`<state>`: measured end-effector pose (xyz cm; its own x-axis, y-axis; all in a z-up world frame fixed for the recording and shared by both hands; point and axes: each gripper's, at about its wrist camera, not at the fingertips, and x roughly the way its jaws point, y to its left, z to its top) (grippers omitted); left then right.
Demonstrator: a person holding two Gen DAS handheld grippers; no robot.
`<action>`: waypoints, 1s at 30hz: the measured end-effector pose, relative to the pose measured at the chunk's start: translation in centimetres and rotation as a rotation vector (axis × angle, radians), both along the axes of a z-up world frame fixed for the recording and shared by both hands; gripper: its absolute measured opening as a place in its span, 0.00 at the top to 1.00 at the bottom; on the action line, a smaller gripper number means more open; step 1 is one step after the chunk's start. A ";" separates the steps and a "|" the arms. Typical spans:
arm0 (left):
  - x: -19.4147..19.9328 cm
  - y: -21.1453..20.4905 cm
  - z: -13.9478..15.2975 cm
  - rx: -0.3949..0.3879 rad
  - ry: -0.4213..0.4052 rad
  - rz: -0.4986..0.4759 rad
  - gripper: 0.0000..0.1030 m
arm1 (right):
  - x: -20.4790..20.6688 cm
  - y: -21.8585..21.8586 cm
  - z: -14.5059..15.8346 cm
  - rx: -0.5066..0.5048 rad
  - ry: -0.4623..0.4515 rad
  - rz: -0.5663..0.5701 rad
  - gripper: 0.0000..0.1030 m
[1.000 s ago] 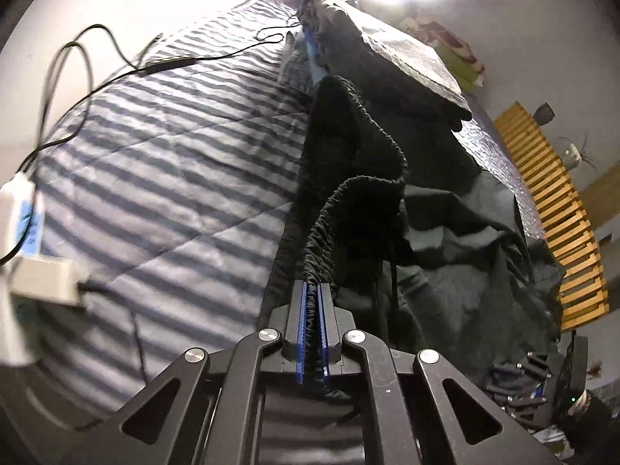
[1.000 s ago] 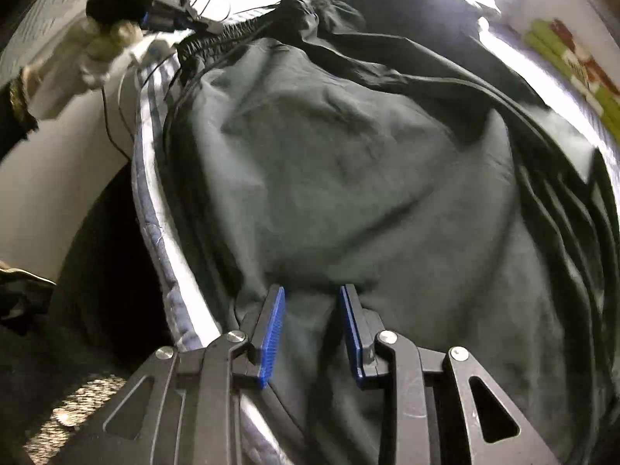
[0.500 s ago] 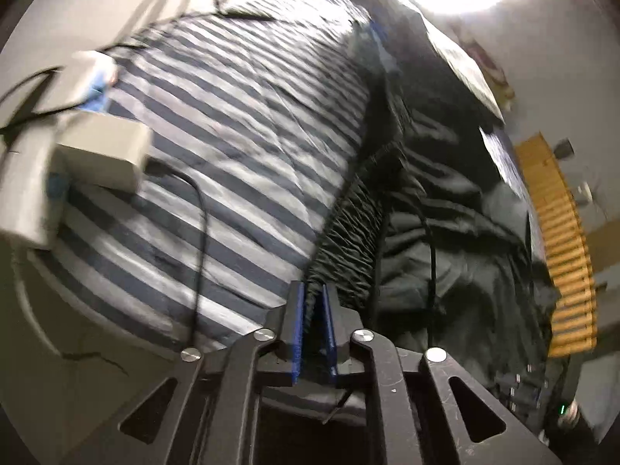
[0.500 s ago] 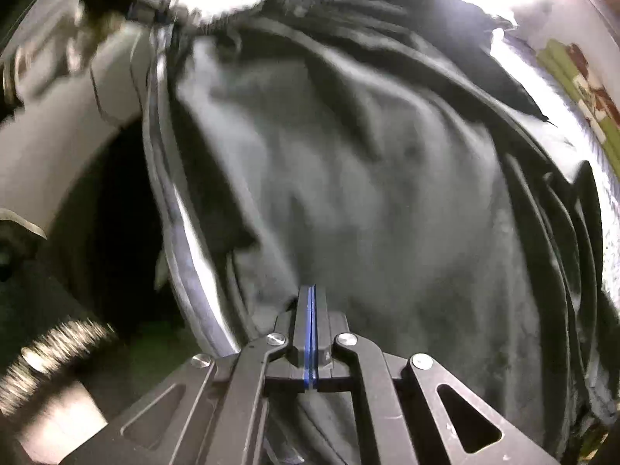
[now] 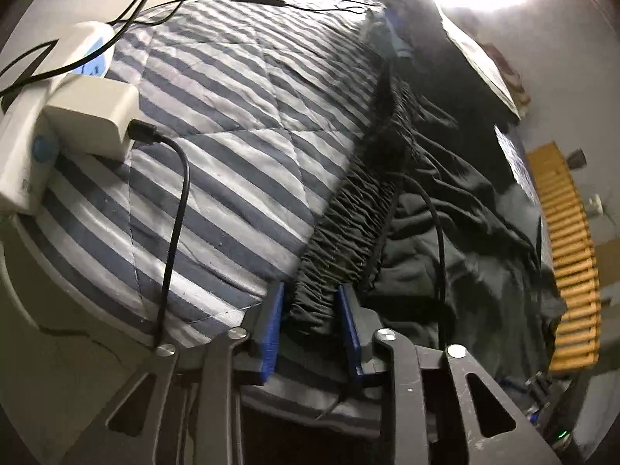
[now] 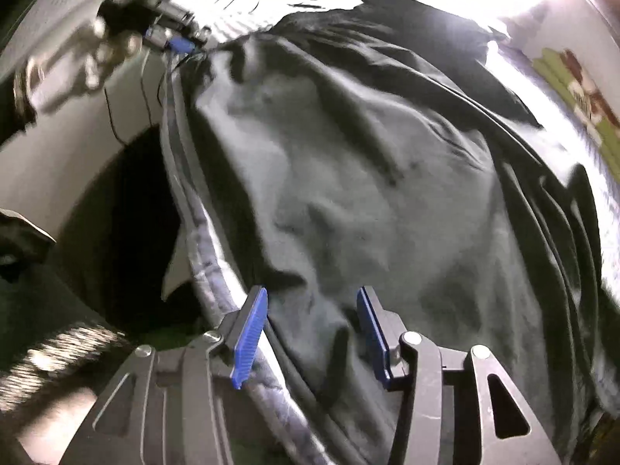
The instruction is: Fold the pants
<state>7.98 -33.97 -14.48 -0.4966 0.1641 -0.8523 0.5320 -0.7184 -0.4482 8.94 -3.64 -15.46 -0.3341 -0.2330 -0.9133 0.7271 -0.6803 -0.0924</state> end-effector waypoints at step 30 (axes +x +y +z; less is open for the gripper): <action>-5.1 9.1 14.7 -0.226 0.122 -0.158 0.68 | 7.5 38.0 7.1 -0.368 0.178 -1.238 0.76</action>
<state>2.89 -24.89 0.21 -0.5811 0.0601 -0.8116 0.3575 -0.8770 -0.3210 16.48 34.38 -8.35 -0.6153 0.0889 -0.7832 -0.3992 -0.8919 0.2123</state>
